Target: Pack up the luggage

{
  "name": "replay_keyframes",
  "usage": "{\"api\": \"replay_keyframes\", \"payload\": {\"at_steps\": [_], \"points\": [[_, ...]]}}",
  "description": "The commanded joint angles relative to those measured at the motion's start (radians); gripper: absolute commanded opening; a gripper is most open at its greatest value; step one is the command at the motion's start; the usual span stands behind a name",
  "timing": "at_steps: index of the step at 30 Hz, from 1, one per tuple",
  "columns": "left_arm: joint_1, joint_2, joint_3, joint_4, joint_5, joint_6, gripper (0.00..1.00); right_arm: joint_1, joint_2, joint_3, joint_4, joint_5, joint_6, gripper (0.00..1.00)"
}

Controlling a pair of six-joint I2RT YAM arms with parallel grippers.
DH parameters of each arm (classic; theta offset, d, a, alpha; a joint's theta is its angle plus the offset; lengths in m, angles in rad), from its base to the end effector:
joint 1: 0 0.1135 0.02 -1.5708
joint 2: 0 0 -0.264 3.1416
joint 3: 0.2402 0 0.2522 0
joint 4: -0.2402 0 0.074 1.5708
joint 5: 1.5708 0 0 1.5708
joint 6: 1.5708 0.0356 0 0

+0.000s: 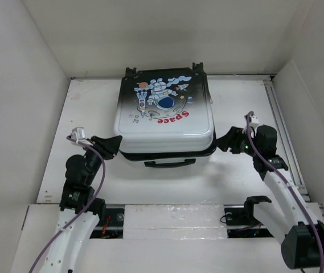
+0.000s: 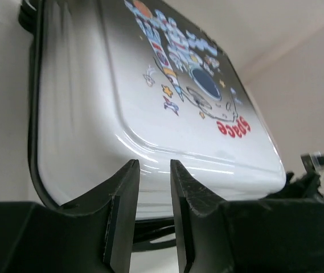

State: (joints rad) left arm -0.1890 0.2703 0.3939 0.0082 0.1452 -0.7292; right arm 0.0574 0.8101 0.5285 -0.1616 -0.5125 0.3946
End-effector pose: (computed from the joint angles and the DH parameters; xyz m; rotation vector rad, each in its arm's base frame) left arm 0.1066 -0.0256 0.2881 -0.2788 1.4714 -0.8521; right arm 0.1835 0.0280 0.2493 0.0091 2.0438 0.8006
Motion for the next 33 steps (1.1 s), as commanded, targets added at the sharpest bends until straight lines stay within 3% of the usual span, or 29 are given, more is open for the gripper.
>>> {"api": "replay_keyframes", "payload": {"at_steps": [1, 3, 7, 12, 16, 18, 19, 20, 21, 22, 23, 24, 26, 27, 28, 29, 30, 31, 33], "points": [[-0.004, 0.088, 0.051, 0.120, 0.149, 0.059, 0.24, -0.022, 0.090, 0.033, 0.149, -0.122, -0.007, 0.70], [-0.004, 0.159, 0.140, 0.195, 0.171, 0.059, 0.27, -0.034, 0.154, -0.019, 0.261, -0.271, 0.027, 0.70], [-0.004, 0.357, 0.272, 0.311, 0.270, 0.053, 0.30, -0.034, 0.219, -0.038, 0.375, -0.375, 0.067, 0.69], [-0.004, 0.619, 0.457, 0.334, 0.188, 0.024, 0.35, -0.034, 0.219, -0.058, 0.395, -0.336, 0.076, 0.68], [-0.004, 0.880, 0.751, 0.334, 0.136, 0.014, 0.36, -0.034, 0.230, -0.058, 0.384, -0.307, 0.076, 0.70], [-0.013, 1.087, 1.071, 0.189, 0.151, 0.074, 0.38, -0.034, 0.251, -0.048, 0.384, -0.285, 0.067, 0.70], [-0.047, 1.166, 1.218, 0.099, 0.073, 0.118, 0.38, -0.034, 0.261, -0.048, 0.384, -0.285, 0.067, 0.70], [-0.172, 1.351, 1.593, -0.019, -0.047, 0.192, 0.40, -0.034, 0.273, -0.039, 0.405, -0.285, 0.067, 0.70], [-0.235, 1.462, 1.808, -0.241, -0.175, 0.338, 0.43, -0.034, 0.302, -0.039, 0.424, -0.296, 0.078, 0.70], [-0.277, 1.582, 2.044, -0.337, -0.253, 0.374, 0.45, -0.034, 0.319, -0.039, 0.456, -0.311, 0.088, 0.71], [-0.286, 1.700, 2.464, -0.440, -0.212, 0.358, 0.45, -0.034, 0.337, -0.039, 0.456, -0.323, 0.089, 0.71], [-0.271, 1.842, 2.582, -0.555, -0.146, 0.314, 0.45, -0.034, 0.359, -0.039, 0.471, -0.339, 0.089, 0.74], [-0.286, 1.813, 2.527, -0.586, -0.065, 0.258, 0.40, -0.045, 0.359, -0.039, 0.502, -0.351, 0.110, 0.78], [-0.447, 1.693, 2.267, -0.570, -0.146, 0.305, 0.39, -0.045, 0.359, -0.039, 0.502, -0.351, 0.110, 0.80], [-0.558, 1.598, 2.058, -0.406, -0.279, 0.364, 0.39, -0.045, 0.350, -0.039, 0.511, -0.340, 0.110, 0.84], [-0.673, 1.484, 1.796, -0.231, -0.576, 0.484, 0.39, -0.054, 0.350, -0.039, 0.511, -0.340, 0.110, 0.84], [-0.772, 1.270, 1.343, -0.021, -0.651, 0.540, 0.42, -0.054, 0.350, -0.039, 0.520, -0.340, 0.110, 0.84], [-0.867, 1.191, 1.203, 0.204, -0.671, 0.541, 0.47, -0.054, 0.350, -0.030, 0.521, -0.340, 0.110, 0.83], [-0.850, 1.092, 1.079, 0.191, -0.547, 0.377, 0.47, -0.063, 0.350, -0.030, 0.521, -0.386, 0.121, 0.80]]}}
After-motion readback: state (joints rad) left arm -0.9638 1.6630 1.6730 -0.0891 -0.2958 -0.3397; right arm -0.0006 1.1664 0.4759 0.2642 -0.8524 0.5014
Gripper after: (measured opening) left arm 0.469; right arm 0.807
